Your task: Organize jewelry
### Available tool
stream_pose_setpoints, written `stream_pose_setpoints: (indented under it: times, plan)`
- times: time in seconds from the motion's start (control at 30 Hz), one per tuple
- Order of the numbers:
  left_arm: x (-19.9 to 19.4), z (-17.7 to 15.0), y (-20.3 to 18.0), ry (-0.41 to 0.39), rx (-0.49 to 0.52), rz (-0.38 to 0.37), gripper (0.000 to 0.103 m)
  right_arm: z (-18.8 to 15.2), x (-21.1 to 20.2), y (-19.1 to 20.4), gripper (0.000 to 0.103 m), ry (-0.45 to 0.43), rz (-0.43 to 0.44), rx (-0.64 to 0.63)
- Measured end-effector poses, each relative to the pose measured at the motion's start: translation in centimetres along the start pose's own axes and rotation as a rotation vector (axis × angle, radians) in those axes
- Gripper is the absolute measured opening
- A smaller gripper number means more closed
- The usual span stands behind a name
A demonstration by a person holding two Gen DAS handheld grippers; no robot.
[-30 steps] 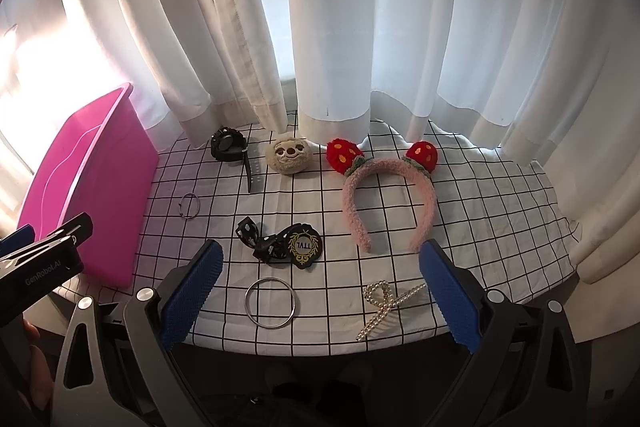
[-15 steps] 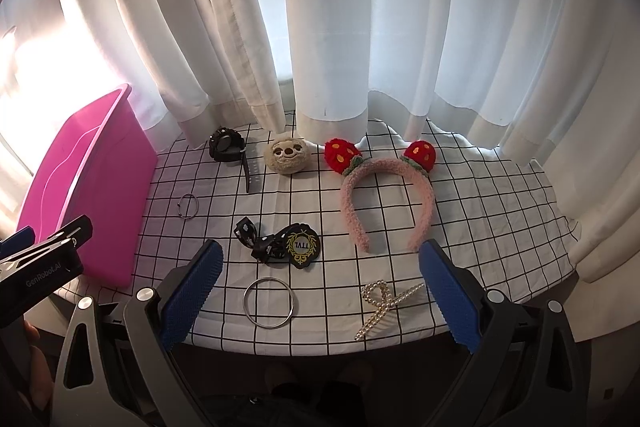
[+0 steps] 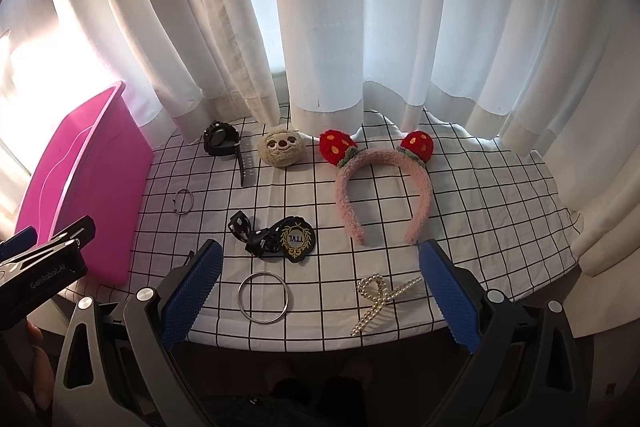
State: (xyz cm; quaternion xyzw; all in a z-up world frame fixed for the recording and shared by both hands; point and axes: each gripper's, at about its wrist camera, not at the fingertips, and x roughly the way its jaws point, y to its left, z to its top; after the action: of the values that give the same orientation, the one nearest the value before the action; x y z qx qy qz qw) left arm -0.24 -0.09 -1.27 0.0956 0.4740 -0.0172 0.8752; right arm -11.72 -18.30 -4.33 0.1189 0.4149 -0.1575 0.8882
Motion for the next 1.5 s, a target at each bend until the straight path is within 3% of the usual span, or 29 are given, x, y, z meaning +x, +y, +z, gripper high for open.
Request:
stream_pose_setpoints:
  times: [0.4,0.7,1.1,1.5]
  plan:
    - [4.3,-2.1,-3.4,0.083,0.046,-0.077,0.097,-1.8,3.2,-4.6,0.094,0.074,0.08,0.072]
    - [8.6,-5.6,-8.2,0.15,0.124,-0.179,0.097,-5.1,7.8,-10.6,0.094,0.172,0.061,0.149]
    - [13.6,-9.0,-11.2,0.256,0.134,-0.237,0.097,-8.0,14.6,-10.0,0.094,0.321,0.083,0.089]
    - [14.7,-10.0,-14.1,0.26,0.178,-0.273,0.097,-8.4,16.8,-10.6,0.094,0.335,0.069,0.077]
